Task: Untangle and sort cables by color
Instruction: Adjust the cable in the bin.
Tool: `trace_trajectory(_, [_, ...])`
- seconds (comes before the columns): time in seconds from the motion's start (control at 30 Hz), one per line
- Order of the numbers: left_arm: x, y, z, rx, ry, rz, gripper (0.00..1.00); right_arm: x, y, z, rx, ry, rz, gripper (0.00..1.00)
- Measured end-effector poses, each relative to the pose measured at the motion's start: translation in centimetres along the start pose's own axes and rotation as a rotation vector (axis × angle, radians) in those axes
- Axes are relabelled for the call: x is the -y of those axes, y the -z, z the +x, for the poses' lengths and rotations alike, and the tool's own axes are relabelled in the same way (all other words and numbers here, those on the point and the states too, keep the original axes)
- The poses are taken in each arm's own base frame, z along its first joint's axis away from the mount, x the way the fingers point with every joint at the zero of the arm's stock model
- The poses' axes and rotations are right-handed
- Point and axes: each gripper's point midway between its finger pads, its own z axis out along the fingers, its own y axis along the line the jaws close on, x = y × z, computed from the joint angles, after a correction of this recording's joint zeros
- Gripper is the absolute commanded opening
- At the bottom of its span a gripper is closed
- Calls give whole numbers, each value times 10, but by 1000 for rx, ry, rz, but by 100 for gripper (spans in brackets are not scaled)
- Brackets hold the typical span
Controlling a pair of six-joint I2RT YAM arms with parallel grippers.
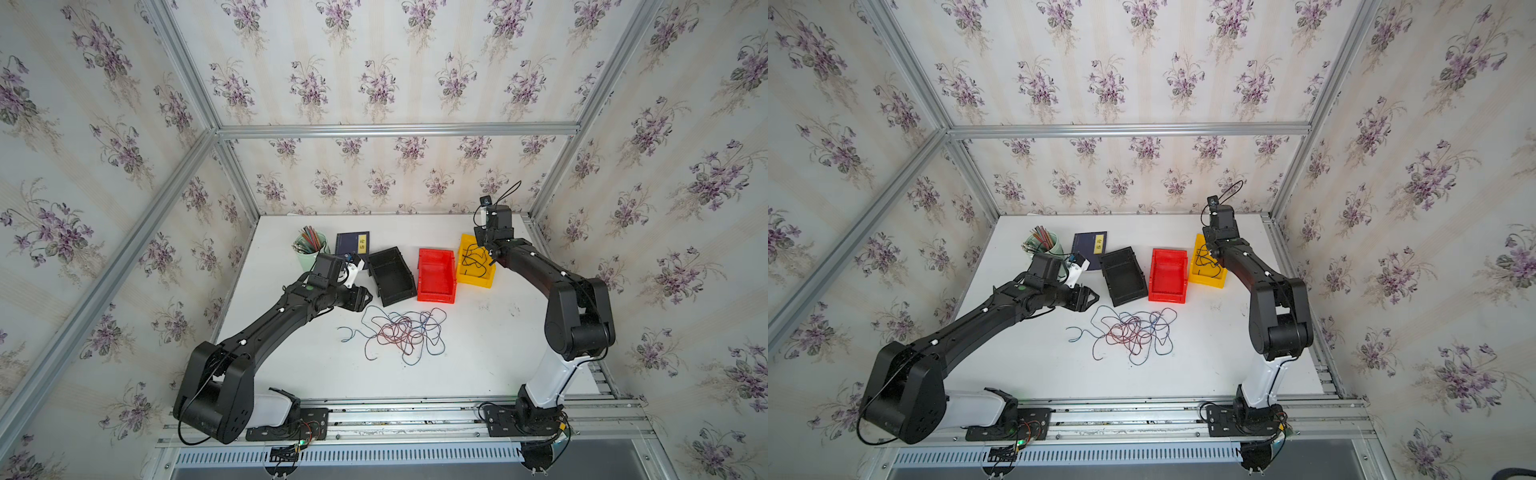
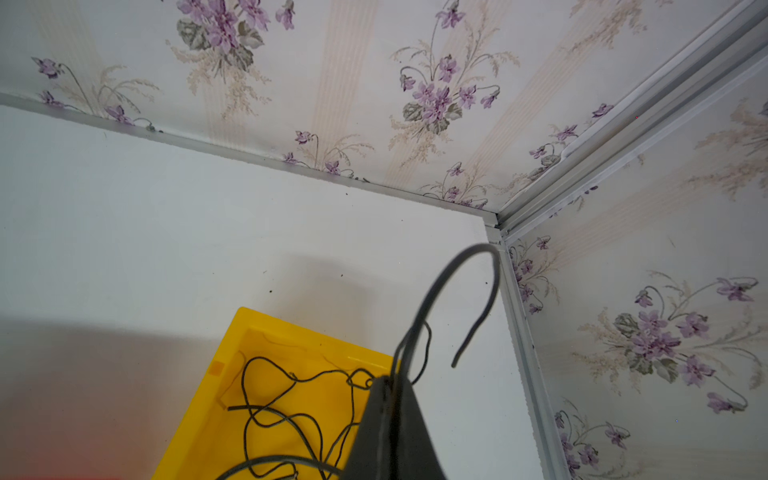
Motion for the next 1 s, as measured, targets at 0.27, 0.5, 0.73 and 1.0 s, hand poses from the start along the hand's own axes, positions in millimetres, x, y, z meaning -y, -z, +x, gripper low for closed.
trace_trajectory(0.27, [1, 3, 5, 0, 4, 1, 65, -63, 16, 31, -8, 75, -128, 0])
trace_trajectory(0.5, [2, 8, 9, 10, -1, 2, 65, -80, 33, 46, -52, -63, -187, 0])
trace_trajectory(0.73, [2, 8, 15, 4, 1, 5, 65, -82, 22, 57, -149, -225, -235, 0])
trace_trajectory(1.0, [4, 12, 12, 16, -3, 6, 65, -64, -16, 85, -304, -409, -269, 0])
